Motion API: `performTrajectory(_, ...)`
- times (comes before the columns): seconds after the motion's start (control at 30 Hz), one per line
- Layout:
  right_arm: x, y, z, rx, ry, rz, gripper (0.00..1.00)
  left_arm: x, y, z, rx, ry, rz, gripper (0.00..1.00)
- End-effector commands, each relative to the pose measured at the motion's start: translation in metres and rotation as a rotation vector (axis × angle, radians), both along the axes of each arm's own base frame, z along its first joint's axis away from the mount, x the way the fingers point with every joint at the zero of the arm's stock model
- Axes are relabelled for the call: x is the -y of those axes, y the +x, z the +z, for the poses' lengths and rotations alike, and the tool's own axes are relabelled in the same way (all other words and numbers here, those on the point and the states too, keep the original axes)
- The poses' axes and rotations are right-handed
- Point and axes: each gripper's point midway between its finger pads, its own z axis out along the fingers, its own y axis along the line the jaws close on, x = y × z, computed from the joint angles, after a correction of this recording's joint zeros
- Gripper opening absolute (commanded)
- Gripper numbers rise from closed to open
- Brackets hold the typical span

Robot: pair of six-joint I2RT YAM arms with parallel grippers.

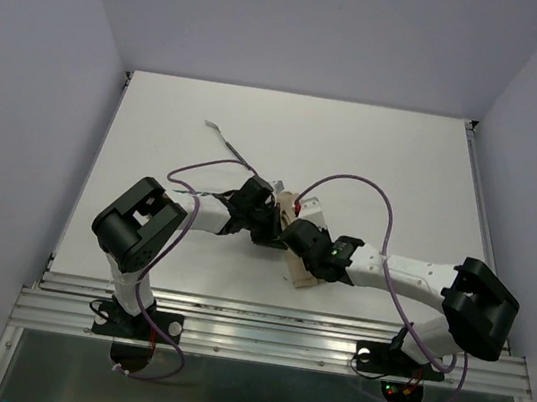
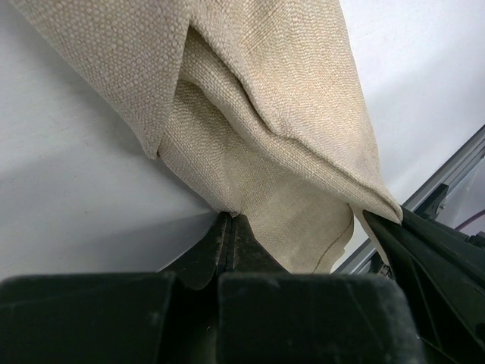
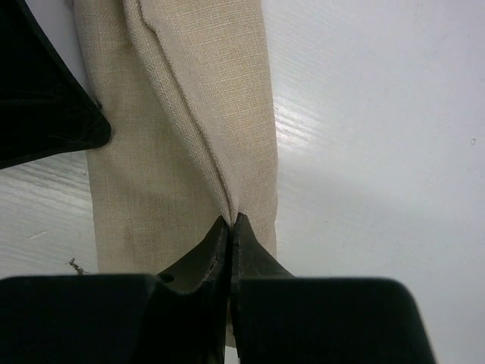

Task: Fold the napkin into a case and place the utensils inside
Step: Fold the 2/3-rectangle-folded napkin at the center of the board.

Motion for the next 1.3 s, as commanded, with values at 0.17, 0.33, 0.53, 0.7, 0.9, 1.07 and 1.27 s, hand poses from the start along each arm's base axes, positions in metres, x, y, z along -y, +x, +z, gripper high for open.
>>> performTrajectory(0.17, -0.039, 0.006, 0.030, 0.024, 0.170, 0.029, 0.01, 0.006, 0.002, 0.004, 0.022, -0.001, -0.025, 0.00)
performTrajectory(0.33, -0.051, 0.004, 0.028, -0.001, 0.183, 0.046, 0.01, 0.006, 0.001, 0.005, 0.021, -0.003, -0.025, 0.00)
performTrajectory(0.53, -0.062, -0.004, 0.020, -0.046, 0.180, 0.057, 0.01, 0.006, 0.001, 0.005, 0.023, -0.005, -0.025, 0.00)
performTrajectory(0.7, -0.063, -0.005, 0.012, -0.066, 0.168, 0.039, 0.01, 0.006, 0.001, 0.005, 0.023, -0.007, -0.023, 0.00)
performTrajectory(0.9, -0.064, -0.003, 0.012, -0.068, 0.167, 0.024, 0.01, 0.006, 0.001, 0.007, 0.026, -0.011, -0.022, 0.00)
performTrajectory(1.07, -0.069, 0.000, 0.026, -0.048, 0.196, 0.021, 0.01, 0.005, 0.000, 0.006, 0.025, -0.007, -0.020, 0.00)
performTrajectory(1.27, -0.076, -0.006, 0.025, -0.074, 0.215, 0.040, 0.01, 0.004, -0.001, 0.004, 0.023, -0.005, -0.022, 0.00)
